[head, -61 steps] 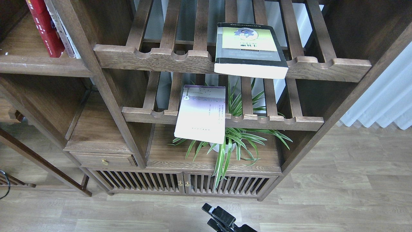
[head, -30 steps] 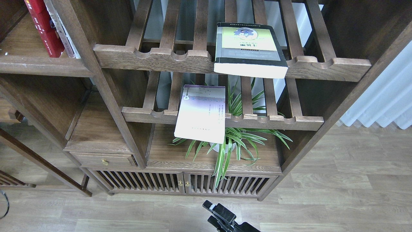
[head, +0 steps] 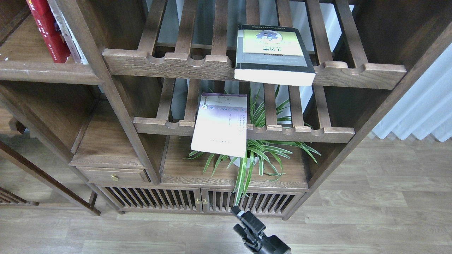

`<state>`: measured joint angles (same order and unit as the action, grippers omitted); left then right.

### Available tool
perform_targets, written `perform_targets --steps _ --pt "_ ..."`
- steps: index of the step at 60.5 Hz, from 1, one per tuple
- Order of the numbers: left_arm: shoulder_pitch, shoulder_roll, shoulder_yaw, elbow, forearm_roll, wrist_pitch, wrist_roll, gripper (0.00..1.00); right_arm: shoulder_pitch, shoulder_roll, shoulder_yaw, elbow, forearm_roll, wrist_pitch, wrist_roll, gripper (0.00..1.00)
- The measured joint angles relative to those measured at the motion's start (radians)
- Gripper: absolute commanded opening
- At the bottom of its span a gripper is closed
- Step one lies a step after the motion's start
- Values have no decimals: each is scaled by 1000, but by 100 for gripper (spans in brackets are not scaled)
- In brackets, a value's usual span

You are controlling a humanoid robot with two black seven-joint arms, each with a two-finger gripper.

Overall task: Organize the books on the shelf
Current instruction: 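Reach the right gripper up to the white book's lower edge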

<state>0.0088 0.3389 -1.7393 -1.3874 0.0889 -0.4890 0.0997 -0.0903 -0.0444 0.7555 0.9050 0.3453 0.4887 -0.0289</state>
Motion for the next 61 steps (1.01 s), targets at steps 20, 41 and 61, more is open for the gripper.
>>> perform_targets --steps 20,41,61 --pt "30 -55 41 20 0 0 0 100 -13 -12 11 1 3 0 12 99" --pt "72 -57 70 114 0 0 -1 100 -61 -109 134 163 58 0 44 99" --pt "109 -57 76 171 0 0 -4 100 -44 -118 142 168 42 0 44 99"
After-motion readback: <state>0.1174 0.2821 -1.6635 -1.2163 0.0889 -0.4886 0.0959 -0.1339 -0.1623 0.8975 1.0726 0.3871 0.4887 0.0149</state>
